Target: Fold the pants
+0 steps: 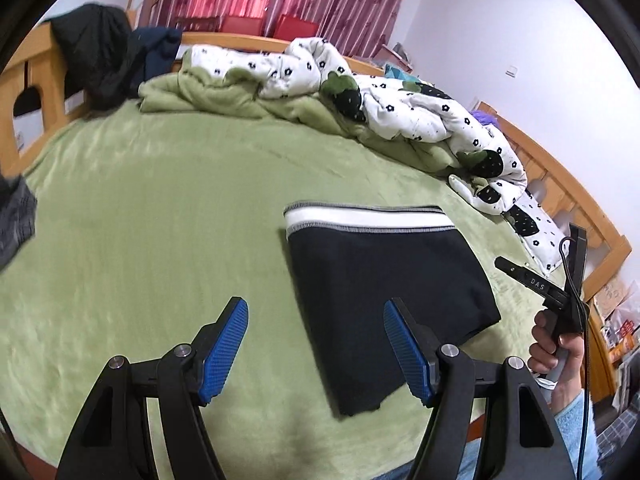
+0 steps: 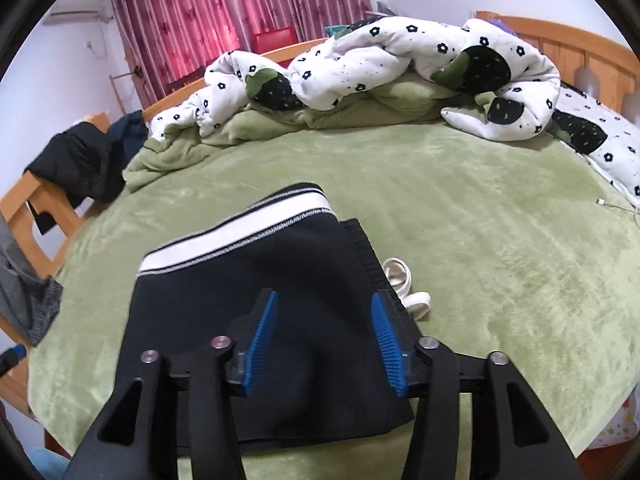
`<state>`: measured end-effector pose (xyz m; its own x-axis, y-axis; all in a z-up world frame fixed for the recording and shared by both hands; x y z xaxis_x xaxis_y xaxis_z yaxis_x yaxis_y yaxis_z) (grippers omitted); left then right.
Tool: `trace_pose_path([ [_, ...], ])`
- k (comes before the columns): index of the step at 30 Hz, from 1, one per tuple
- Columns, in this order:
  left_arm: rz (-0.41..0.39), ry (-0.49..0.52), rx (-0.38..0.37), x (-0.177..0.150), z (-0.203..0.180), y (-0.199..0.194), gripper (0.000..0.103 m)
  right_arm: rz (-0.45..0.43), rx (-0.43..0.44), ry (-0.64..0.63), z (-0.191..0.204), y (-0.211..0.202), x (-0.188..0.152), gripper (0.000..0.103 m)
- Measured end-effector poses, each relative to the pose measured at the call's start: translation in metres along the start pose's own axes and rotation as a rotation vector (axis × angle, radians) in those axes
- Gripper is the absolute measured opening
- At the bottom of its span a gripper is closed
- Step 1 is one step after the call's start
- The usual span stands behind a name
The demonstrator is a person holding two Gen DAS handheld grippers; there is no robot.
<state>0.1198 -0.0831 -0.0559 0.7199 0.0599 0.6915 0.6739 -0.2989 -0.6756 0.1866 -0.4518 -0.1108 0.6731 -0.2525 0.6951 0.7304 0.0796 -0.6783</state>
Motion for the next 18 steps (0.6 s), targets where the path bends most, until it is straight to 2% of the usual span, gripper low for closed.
trace_pose_path([
  [3,0.014,0.071,0.013,0.004,-0.001,0.012,0.075,-0.004,-0.011,-0.031,-0.003,0.002,0.005,0.053],
  [6,0.056,0.104,0.032,-0.009,0.002,0.04,0.075,0.0,-0.022,-0.05,-0.003,0.01,0.006,0.055],
  [8,0.092,0.068,0.005,-0.021,0.005,0.067,0.075,0.015,-0.008,-0.045,-0.005,0.023,0.005,0.058],
  [12,0.138,-0.048,-0.141,-0.036,0.006,0.117,0.075,0.071,0.039,-0.028,-0.012,0.06,0.001,0.063],
  [15,0.152,-0.098,-0.187,-0.04,0.004,0.155,0.075,0.162,0.085,-0.002,-0.019,0.096,-0.007,0.064],
  [16,0.163,-0.107,-0.189,-0.042,0.003,0.164,0.075,0.189,0.068,-0.02,-0.023,0.11,-0.009,0.07],
  [17,0.184,-0.13,-0.187,-0.043,0.006,0.18,0.075,0.198,0.058,-0.038,-0.026,0.118,-0.01,0.082],
  [18,0.193,-0.151,-0.196,-0.044,0.007,0.189,0.075,0.208,0.059,-0.06,-0.026,0.126,-0.011,0.085],
])
Point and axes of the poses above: each gripper's, at about its wrist camera, not at the fingertips, and y roughly the way its jaws point, z to its left, x to its top, the point moved 9 cm from there along y, roughly the way its jaws point, and after that the axes turned 1 degree about x, right-handed, at the moved point
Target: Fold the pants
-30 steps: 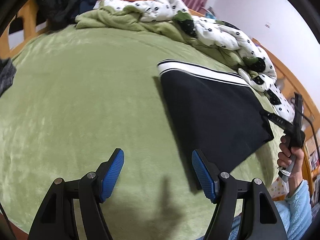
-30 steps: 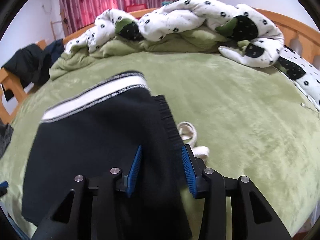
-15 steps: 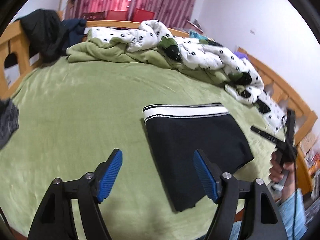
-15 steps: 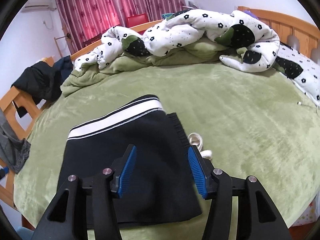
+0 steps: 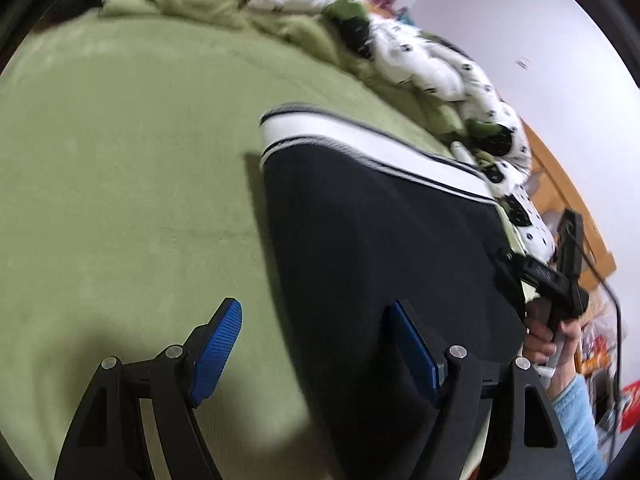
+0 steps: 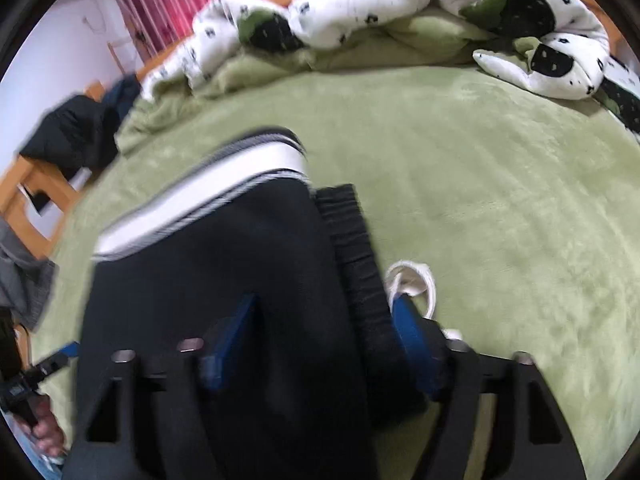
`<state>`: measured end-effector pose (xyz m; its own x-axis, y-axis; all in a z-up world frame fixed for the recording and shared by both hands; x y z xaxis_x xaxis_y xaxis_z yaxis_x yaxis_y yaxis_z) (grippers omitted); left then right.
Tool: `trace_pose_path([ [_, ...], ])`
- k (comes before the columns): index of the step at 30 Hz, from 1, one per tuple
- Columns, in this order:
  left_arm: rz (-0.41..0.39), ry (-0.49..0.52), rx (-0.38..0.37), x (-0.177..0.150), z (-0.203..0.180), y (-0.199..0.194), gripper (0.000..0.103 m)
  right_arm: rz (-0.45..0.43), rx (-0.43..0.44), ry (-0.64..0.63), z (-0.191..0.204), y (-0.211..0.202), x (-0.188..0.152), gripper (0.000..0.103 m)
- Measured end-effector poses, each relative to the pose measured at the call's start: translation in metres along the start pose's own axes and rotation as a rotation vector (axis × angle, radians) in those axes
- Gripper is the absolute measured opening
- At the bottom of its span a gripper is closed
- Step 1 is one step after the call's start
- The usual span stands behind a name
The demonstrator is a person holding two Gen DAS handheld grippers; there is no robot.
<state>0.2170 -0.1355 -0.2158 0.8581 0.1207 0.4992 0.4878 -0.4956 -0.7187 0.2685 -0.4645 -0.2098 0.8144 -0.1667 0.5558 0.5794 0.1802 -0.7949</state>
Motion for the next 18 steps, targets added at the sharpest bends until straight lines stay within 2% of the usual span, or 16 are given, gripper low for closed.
trace_pose_path([
  [3,0.005,-0.054,-0.079,0.008,0.004,0.021,0.075,0.039,0.063,-0.038,0.002,0.015,0.002,0.086],
  [4,0.0,-0.051,-0.093,0.01,0.001,0.026,0.075,0.051,0.084,-0.046,0.004,0.018,0.002,0.083],
  [5,0.006,-0.042,-0.101,0.013,-0.003,0.031,0.071,0.067,0.12,-0.056,0.008,0.02,0.002,0.074],
  [7,0.029,-0.041,-0.127,0.015,-0.012,0.041,0.059,0.089,0.152,-0.064,0.012,0.021,0.001,0.069],
  [9,0.0,-0.044,-0.129,0.019,-0.017,0.037,0.034,0.103,0.174,-0.049,0.012,0.019,0.001,0.066],
  [10,-0.067,-0.043,-0.143,0.024,-0.019,0.025,0.017,0.095,0.195,-0.021,0.012,0.016,0.003,0.059],
  [11,-0.09,-0.035,-0.152,0.027,-0.021,0.016,0.016,0.081,0.206,0.004,0.012,0.009,0.004,0.053],
  [12,-0.07,-0.007,-0.162,0.028,-0.028,0.012,0.015,0.067,0.204,0.008,0.015,0.002,0.006,0.049],
  [13,-0.063,0.005,-0.161,0.03,-0.03,0.008,0.013,0.041,0.195,-0.001,0.021,-0.008,0.008,0.035],
  [14,-0.065,-0.008,-0.168,0.031,-0.03,0.006,0.012,0.021,0.204,0.0,0.03,-0.019,0.011,0.028],
  [18,-0.056,-0.063,-0.227,0.035,-0.021,-0.02,0.01,-0.032,0.199,0.026,0.067,-0.046,0.019,0.024],
])
Point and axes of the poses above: each gripper's, at about its wrist camera, not at the fingertips, and y roughly the way its jaws point, z to its left, x to its top, the point moved 9 cm from there along y, roughly the way its jaws point, and after that the axes turned 1 degree about x, right-handed, at the moved point
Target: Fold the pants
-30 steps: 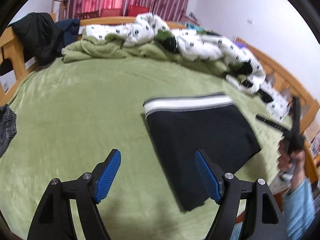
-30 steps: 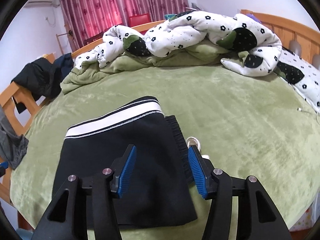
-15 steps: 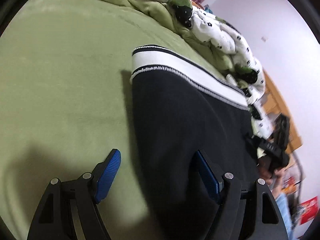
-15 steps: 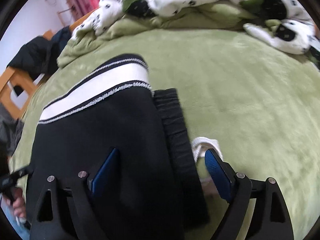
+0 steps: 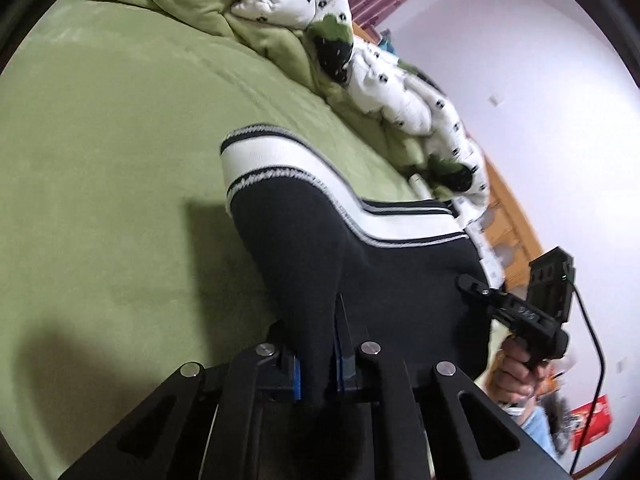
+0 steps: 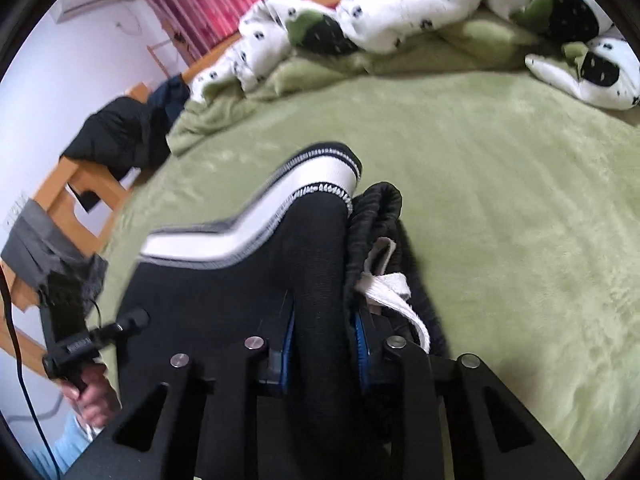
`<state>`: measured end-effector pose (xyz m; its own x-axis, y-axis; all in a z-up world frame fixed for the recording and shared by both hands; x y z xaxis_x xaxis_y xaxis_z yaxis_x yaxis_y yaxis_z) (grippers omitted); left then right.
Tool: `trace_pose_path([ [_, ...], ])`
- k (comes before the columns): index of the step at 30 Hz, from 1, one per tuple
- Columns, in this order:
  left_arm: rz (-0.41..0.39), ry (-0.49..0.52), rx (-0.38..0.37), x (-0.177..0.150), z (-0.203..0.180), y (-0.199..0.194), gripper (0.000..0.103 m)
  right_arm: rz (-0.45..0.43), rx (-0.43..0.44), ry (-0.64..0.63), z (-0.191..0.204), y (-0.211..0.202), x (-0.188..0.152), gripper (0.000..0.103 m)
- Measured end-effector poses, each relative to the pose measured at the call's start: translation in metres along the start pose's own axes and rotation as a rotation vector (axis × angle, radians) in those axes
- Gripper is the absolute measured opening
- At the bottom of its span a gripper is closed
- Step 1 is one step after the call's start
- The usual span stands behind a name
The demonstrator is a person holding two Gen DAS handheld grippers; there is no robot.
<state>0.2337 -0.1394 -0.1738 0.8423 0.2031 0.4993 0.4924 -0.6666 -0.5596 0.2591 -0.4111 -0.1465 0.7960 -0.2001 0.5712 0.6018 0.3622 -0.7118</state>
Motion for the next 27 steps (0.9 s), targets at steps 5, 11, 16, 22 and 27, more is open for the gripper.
trace_pose_path([
  [5,-0.093,0.025,0.076,0.031,0.029,-0.073,0.01,-0.014,0.144,0.015,0.08,0.006,-0.004,0.023],
  [11,-0.1,0.048,0.313,0.057,0.106,-0.134,0.012,0.049,0.306,0.019,0.158,0.068,-0.027,0.023],
  [16,-0.057,-0.001,0.399,0.036,0.166,-0.108,0.036,0.031,0.186,-0.039,0.138,0.116,-0.047,0.036],
  [22,-0.072,-0.018,0.412,0.035,0.167,-0.112,0.05,0.07,0.083,-0.131,0.136,0.113,-0.055,0.044],
  [27,-0.065,0.101,0.416,0.012,0.141,-0.148,0.063,0.042,-0.015,-0.182,0.14,0.077,-0.058,0.046],
])
Point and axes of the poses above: each gripper's, at about its wrist camera, not at the fingertips, and y roughly the way its jaws point, z to its left, x to its top, the point moved 9 cm from there along y, roughly the way its jaws point, and after that the axes turned 1 degree about x, right-handed, at the moved point
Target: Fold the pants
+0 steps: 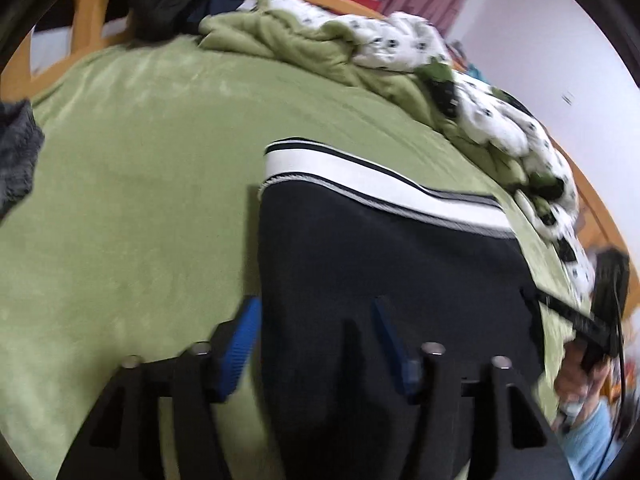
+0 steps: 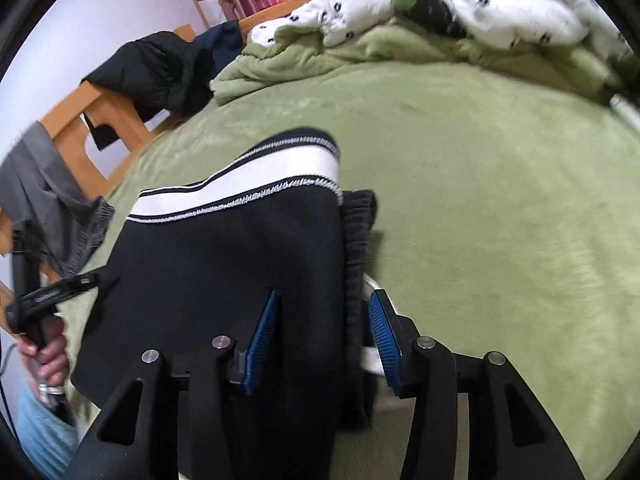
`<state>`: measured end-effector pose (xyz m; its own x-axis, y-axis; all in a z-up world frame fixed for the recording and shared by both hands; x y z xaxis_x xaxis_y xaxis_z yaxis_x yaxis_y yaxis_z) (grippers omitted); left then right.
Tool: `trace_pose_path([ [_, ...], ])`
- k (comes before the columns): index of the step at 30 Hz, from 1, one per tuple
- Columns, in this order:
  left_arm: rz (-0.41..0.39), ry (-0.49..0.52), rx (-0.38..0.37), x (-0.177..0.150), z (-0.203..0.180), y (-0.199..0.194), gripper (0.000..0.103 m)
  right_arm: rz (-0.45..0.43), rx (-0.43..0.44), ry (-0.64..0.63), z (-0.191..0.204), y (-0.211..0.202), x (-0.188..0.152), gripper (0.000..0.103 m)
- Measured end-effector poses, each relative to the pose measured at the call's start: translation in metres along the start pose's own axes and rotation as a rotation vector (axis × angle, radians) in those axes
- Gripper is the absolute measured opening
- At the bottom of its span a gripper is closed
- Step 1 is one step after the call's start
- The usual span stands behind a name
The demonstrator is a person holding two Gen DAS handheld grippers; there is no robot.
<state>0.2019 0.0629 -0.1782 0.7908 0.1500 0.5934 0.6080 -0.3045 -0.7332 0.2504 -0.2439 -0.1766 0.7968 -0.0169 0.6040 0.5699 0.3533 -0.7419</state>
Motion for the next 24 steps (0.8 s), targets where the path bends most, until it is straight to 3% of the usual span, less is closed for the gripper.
trace_pose_path([
  [3,-0.003,0.086,-0.007,-0.023,-0.005,-0.028,0.063,0.022,0.012,0.02,0.001,-0.015,-0.015,0.046],
  [9,0.085,0.221,-0.12,-0.095,-0.019,-0.065,0.063,0.063,0.027,0.04,0.002,-0.031,-0.044,0.046],
  [11,0.11,0.277,-0.08,-0.111,-0.023,-0.061,0.063,0.067,0.035,0.058,0.003,-0.035,-0.052,0.046],
  [14,0.105,0.333,0.051,-0.124,-0.02,-0.044,0.063,0.075,0.032,0.069,0.004,-0.039,-0.063,0.046],
  [16,0.105,0.34,0.093,-0.125,-0.019,-0.031,0.052,0.08,0.035,0.079,0.005,-0.042,-0.069,0.046],
  [17,0.109,0.342,0.096,-0.123,-0.021,-0.027,0.036,0.085,0.041,0.087,0.005,-0.043,-0.072,0.046],
  [20,0.094,0.324,0.133,-0.111,-0.022,-0.025,0.012,0.107,0.045,0.095,0.008,-0.043,-0.084,0.046],
  [22,-0.018,0.272,0.077,-0.092,-0.025,-0.049,0.011,0.098,0.043,0.079,0.013,-0.045,-0.09,0.041],
  [24,-0.075,0.173,0.014,-0.082,-0.017,-0.066,0.011,0.063,0.029,0.06,0.016,-0.049,-0.091,0.039],
])
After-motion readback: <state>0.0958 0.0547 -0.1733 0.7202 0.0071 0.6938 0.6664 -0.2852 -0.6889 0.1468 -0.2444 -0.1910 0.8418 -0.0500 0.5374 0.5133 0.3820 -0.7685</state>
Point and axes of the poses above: each gripper's, at about its wrist camera, not at the fingertips, and y roughly the way its jaws point, z to its left, x to its top, the point moved 9 cm from there along y, roughly the way its jaws point, and after that the axes turned 1 degree about x, right-handed, at the moved point
